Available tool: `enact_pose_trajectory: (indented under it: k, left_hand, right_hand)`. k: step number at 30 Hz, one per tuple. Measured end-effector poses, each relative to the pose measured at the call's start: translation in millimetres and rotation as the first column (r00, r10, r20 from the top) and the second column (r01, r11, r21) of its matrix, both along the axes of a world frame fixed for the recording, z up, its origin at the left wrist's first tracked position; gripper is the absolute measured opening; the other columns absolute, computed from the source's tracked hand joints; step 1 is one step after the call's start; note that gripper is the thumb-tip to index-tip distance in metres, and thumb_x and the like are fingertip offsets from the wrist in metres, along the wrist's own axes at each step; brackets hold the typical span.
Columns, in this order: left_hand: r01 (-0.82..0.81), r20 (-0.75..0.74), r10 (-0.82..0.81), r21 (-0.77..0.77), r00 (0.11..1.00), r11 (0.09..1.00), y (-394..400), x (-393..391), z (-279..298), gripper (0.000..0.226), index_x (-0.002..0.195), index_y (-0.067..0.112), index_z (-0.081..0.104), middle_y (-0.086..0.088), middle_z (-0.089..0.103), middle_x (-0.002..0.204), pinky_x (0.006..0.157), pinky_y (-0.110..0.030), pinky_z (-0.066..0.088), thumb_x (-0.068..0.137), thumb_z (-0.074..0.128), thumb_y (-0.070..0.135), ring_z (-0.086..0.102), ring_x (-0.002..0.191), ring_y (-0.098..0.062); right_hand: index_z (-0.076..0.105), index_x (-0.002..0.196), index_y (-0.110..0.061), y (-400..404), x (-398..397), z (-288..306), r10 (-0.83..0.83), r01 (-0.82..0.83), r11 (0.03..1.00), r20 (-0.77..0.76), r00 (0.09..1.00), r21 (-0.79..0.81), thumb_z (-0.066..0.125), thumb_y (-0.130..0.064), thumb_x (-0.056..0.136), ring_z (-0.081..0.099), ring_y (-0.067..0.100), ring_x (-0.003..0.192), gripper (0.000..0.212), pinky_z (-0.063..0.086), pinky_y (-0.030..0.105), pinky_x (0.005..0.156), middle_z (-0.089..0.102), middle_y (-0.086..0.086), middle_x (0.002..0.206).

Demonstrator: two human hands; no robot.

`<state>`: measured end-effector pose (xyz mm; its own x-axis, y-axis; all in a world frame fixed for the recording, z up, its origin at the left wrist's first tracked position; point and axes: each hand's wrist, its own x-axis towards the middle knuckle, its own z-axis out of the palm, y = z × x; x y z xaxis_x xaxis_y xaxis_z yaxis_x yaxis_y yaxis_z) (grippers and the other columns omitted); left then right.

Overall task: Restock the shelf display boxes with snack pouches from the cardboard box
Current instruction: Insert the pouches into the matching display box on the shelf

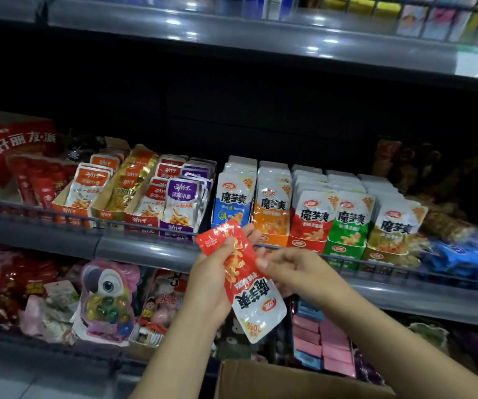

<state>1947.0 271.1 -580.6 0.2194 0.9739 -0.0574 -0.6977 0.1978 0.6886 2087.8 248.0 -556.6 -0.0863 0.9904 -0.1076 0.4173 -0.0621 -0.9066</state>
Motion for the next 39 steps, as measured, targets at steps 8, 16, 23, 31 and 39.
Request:
enact_pose_trajectory:
  k: [8,16,23,31,39]
  left_hand:
    - [-0.063,-0.490,0.144,0.178,0.860,0.982,11,20,-9,0.009,0.092,0.014,0.068,-0.002,0.075,0.085,0.073,-0.026,0.054,0.085,0.067,0.009,0.070,0.079,-0.015]
    - [-0.056,-0.561,0.142,0.168,0.816,0.984,21,63,-12,0.008,0.086,0.008,0.063,0.003,0.071,0.066,0.050,-0.015,0.051,0.083,0.070,0.006,0.063,0.056,-0.009]
    - [-0.127,-0.582,0.349,0.387,0.734,0.913,28,87,-18,0.024,0.107,0.014,0.059,0.004,0.067,0.099,0.068,-0.013,0.053,0.084,0.068,0.013,0.066,0.080,-0.004]
    - [0.347,-0.461,0.887,0.833,0.006,0.431,45,99,-56,0.062,0.136,0.014,0.045,0.000,0.040,0.143,0.110,-0.052,0.029,0.078,0.063,0.012,0.029,0.133,-0.016]
    - [0.517,-0.471,0.851,0.681,-0.232,0.518,53,106,-78,0.088,0.150,0.013,0.019,-0.005,0.007,0.160,0.112,-0.049,0.008,0.077,0.066,0.029,0.008,0.146,-0.026]
  right_hand:
    - [0.067,0.086,-0.006,-5,69,19,-0.242,0.246,0.967,-0.071,0.968,0.065,0.078,-0.018,0.073,0.065,0.019,0.066,0.021,0.050,0.026,0.059,0.072,0.007,0.078]
    - [0.064,0.109,-0.006,8,98,24,-0.267,0.348,0.925,-0.388,0.882,0.154,0.073,-0.030,0.073,0.069,0.026,0.093,0.044,0.050,0.046,0.094,0.073,0.009,0.098]
    - [0.065,0.087,-0.021,15,115,56,-0.339,0.267,0.866,0.105,0.935,0.422,0.073,-0.017,0.081,0.068,0.007,0.067,0.010,0.058,0.028,0.059,0.070,-0.004,0.079]
    - [0.069,0.087,-0.008,44,107,74,-0.363,0.141,0.828,0.326,0.873,0.543,0.075,-0.021,0.079,0.066,0.015,0.078,0.017,0.055,0.034,0.070,0.070,0.000,0.083]
    - [0.066,0.109,-0.015,58,104,76,-0.349,0.047,0.857,0.509,0.787,0.514,0.073,-0.028,0.081,0.063,0.016,0.094,0.031,0.043,0.019,0.066,0.068,-0.004,0.097]
